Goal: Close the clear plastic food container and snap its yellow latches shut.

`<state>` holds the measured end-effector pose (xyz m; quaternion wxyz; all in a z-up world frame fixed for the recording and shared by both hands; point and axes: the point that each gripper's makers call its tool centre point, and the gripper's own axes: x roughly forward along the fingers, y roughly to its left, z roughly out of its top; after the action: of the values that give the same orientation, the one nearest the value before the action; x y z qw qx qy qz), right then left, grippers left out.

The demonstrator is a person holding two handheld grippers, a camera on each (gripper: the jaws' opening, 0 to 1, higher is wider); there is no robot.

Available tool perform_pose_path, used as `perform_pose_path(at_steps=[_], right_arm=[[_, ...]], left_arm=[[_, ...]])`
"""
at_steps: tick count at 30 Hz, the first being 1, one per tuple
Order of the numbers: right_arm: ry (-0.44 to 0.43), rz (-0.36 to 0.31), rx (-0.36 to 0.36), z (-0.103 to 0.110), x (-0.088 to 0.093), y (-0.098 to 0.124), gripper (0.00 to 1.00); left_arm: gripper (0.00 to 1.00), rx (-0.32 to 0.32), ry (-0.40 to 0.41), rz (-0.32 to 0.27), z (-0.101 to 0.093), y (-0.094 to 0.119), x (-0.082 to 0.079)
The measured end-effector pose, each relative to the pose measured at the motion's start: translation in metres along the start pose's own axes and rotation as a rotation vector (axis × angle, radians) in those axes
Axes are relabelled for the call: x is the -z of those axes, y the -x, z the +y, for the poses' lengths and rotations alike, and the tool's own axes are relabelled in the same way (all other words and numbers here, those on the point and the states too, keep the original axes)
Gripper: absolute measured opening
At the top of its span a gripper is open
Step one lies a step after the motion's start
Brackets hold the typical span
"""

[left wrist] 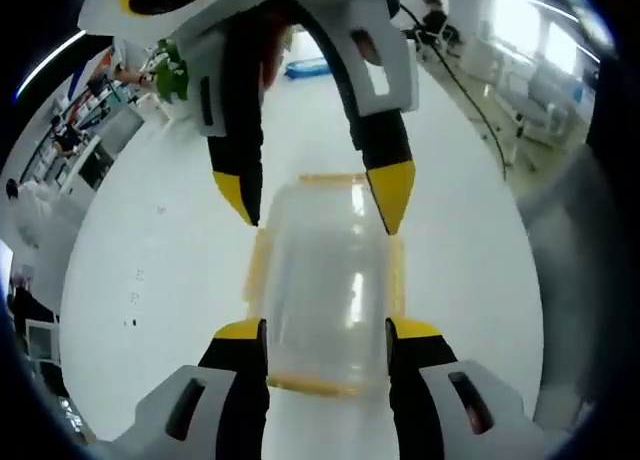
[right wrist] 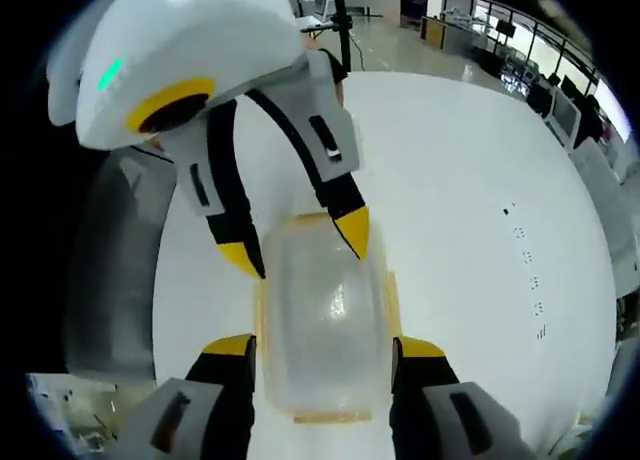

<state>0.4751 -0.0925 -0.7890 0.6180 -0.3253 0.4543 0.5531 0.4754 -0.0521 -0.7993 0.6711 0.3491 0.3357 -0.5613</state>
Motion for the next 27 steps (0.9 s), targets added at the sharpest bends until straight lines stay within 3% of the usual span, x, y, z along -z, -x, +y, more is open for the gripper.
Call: perform_pose_path(at_steps=[3,4,5,6,10,13,17,22,27], right_arm=[[-0.067,0.007,0.056,-0.004,0.004,0.0,0.53],[-0.094,-0.015,0.069,-0.004,0.002,0.0,0.54],[-0.133,-0.028,0.082,-0.005,0.002,0.0,0.54],[-0.168,-0.046,0.093,-0.005,0.001,0.001,0.54],[-0.246,-0.069,0.155,-0.006,0.003,0.002,0.54],[-0.3,-0.066,0.202,-0.005,0.009,0.002,0.54],[-0.391,-0.098,0.274,-0.009,0.015,0.004,0.54],[-0.49,-0.155,0.345,-0.012,0.016,0.008,0.54],[-0.532,-0.158,0.408,-0.013,0.019,0.01,0.54]], left_arm=[[0.46,-0.053,0.019,0.016,0.006,0.004,0.001],[0.47,-0.087,0.083,-0.008,0.01,0.004,-0.001],[0.49,-0.106,0.071,-0.001,0.013,0.005,-0.001],[0.5,-0.108,0.067,0.004,0.012,0.005,-0.001],[0.5,-0.142,0.233,0.007,0.013,0.005,0.003],[0.5,-0.184,0.285,0.025,0.016,0.008,0.01],[0.52,-0.209,0.39,-0.008,0.017,0.008,0.009],[0.54,-0.265,0.473,-0.003,0.019,0.01,0.012],[0.54,-0.33,0.55,-0.021,0.022,0.015,0.009]])
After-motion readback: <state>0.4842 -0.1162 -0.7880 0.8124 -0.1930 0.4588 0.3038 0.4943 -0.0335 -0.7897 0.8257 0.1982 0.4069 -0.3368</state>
